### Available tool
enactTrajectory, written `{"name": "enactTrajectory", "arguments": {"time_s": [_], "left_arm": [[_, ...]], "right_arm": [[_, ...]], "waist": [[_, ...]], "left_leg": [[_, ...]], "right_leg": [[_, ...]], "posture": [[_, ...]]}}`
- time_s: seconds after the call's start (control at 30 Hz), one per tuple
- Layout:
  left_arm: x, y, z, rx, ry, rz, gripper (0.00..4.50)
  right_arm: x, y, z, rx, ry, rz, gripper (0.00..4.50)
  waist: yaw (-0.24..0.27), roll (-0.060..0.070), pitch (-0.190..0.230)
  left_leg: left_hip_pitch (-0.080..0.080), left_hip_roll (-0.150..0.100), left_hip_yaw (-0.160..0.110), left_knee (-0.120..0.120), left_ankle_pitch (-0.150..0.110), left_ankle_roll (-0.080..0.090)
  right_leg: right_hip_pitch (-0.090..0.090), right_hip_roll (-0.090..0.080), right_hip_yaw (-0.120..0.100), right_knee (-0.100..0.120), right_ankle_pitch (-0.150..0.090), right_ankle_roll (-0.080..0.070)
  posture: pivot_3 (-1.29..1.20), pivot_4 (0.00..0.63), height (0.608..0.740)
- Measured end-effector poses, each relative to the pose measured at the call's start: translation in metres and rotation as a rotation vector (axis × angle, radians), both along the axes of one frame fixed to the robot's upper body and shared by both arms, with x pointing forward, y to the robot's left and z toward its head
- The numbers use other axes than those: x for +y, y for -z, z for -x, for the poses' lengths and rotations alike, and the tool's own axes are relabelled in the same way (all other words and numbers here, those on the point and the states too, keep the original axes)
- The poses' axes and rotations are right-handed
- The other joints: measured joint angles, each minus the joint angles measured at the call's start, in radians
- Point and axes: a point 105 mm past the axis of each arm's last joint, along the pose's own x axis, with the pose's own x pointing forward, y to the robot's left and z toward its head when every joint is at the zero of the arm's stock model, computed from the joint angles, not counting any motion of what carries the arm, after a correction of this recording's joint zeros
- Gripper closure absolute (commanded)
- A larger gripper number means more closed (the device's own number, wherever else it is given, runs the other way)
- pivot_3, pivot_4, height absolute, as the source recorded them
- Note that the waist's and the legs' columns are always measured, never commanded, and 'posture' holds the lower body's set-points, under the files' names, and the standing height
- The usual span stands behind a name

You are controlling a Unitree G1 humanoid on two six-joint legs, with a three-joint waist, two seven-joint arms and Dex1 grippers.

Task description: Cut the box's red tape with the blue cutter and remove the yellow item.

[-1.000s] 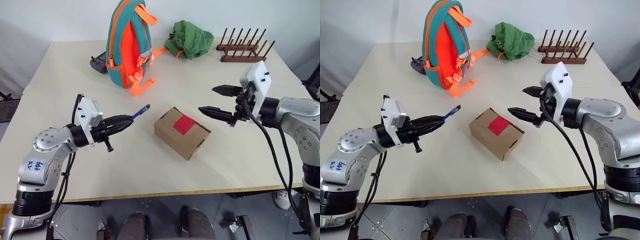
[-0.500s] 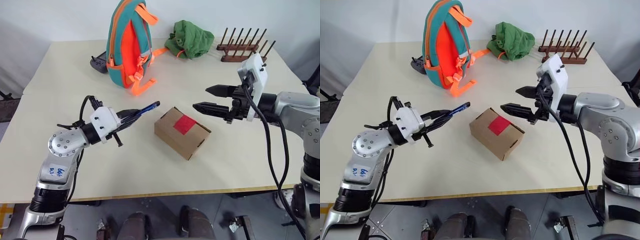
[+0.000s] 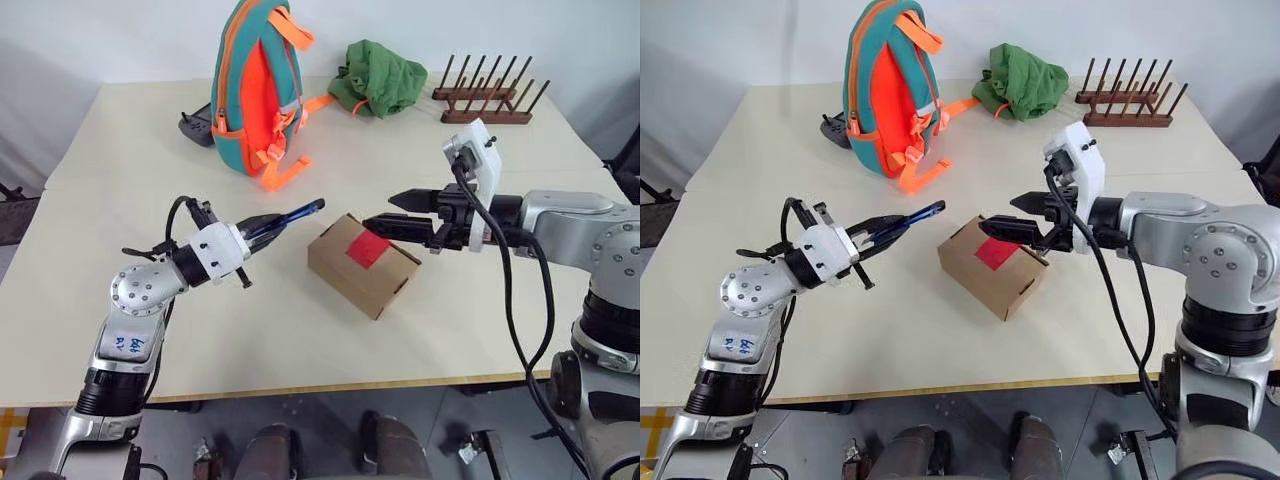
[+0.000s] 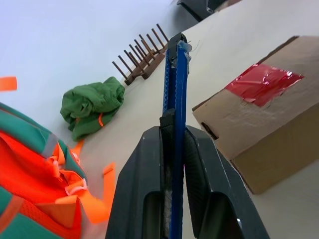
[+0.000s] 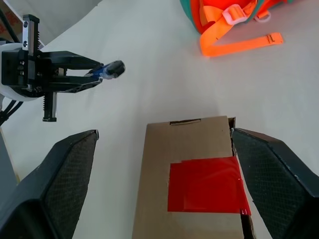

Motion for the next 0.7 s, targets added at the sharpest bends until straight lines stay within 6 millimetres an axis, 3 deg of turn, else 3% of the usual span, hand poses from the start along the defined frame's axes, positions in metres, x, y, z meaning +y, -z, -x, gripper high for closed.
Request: {"name": "enactTrajectory", "arguments": {"time_s": [0.3, 0.47, 0.7], "left_arm": [[-0.013, 0.000, -0.004, -0.112, 0.010, -0.034, 4.07], [-0.017, 0.003, -0.005, -0.166, 0.001, -0.064, 4.07], [-0.019, 0.001, -0.005, -0.228, 0.014, -0.094, 4.07]], "right_arm": [[0.017, 0.000, -0.006, 0.153, -0.025, -0.136, 0.06], [0.040, 0.001, -0.018, 0.250, -0.036, -0.250, 0.06], [0.047, 0.012, -0.032, 0.388, -0.007, -0.295, 0.06]], "waist": [[-0.005, 0.000, 0.000], [-0.007, 0.000, 0.000], [-0.007, 0.000, 0.000]], "left_leg": [[0.000, 0.000, 0.008, 0.000, 0.000, 0.000], [0.000, 0.000, 0.012, 0.000, 0.000, 0.000], [0.000, 0.000, 0.013, 0.000, 0.000, 0.000]], "right_leg": [[-0.002, 0.000, 0.001, 0.002, 0.000, 0.000], [-0.003, 0.001, 0.004, 0.003, 0.000, 0.000], [-0.004, 0.001, 0.005, 0.004, 0.000, 0.000]], "posture": [[0.00, 0.150, 0.740], [0.00, 0.150, 0.740], [0.00, 0.150, 0.740]]}}
